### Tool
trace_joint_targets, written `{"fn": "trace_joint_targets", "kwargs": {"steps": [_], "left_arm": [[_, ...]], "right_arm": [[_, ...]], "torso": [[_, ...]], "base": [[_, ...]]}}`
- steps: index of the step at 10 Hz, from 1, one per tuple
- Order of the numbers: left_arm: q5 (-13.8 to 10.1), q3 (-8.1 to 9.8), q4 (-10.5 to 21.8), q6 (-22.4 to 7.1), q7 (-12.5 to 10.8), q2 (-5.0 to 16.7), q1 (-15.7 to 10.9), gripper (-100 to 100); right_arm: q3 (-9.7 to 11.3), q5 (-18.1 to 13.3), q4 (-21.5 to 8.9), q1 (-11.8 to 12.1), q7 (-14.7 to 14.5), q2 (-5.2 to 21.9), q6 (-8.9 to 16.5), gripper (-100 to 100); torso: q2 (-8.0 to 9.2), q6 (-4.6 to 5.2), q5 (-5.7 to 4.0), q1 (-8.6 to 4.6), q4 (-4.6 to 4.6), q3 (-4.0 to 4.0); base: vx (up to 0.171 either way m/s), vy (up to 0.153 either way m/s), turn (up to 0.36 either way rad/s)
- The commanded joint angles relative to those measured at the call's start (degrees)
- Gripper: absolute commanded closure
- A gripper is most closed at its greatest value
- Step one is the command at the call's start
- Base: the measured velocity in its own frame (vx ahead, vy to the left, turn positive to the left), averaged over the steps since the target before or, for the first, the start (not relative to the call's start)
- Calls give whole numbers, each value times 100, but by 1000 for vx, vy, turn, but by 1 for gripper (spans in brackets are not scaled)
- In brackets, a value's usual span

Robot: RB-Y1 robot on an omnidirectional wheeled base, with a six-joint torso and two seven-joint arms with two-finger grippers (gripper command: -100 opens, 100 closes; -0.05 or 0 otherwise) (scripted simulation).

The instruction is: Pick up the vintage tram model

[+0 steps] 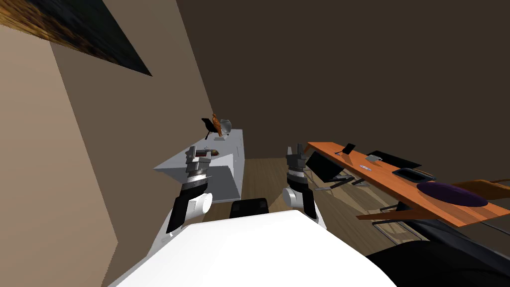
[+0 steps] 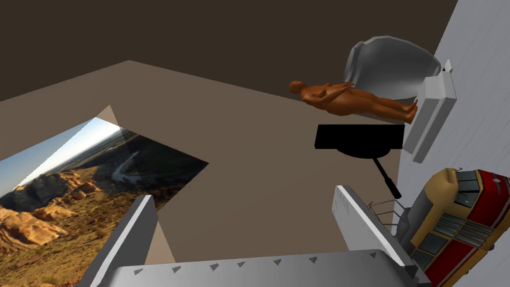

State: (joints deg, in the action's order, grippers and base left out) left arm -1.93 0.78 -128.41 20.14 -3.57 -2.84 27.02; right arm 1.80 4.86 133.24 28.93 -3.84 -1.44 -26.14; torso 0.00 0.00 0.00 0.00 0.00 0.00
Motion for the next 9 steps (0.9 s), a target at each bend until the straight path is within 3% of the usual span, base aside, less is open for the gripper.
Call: {"fn": "trace_joint_targets", "kwargs": {"steps": [1,6,7,9], "left_arm": [[-10,12,3,-77,-7,226,-84,-100],[-104,117,138,-703,-37,1073,-803,-100],[-104,117,138,-729,-37,1073,-829,-100],[-172,181,298,-1116,-42,1372,-1250,-100]], "right_arm": [[0,0,0,0,0,0,0,0],[1,0,0,-1,0,-1,0,0],[1,0,0,-1,0,-1,0,0],[1,0,0,-1,0,0,0,0]], "torso": [[0,0,0,0,0,0],[9,2,-6,-26,2,5],[10,3,-6,-25,2,6],[9,2,-3,-13,2,5]], "base": [[-8,-17,-59],[-25,-58,-120],[-26,-37,-64],[-24,-42,-149]]}}
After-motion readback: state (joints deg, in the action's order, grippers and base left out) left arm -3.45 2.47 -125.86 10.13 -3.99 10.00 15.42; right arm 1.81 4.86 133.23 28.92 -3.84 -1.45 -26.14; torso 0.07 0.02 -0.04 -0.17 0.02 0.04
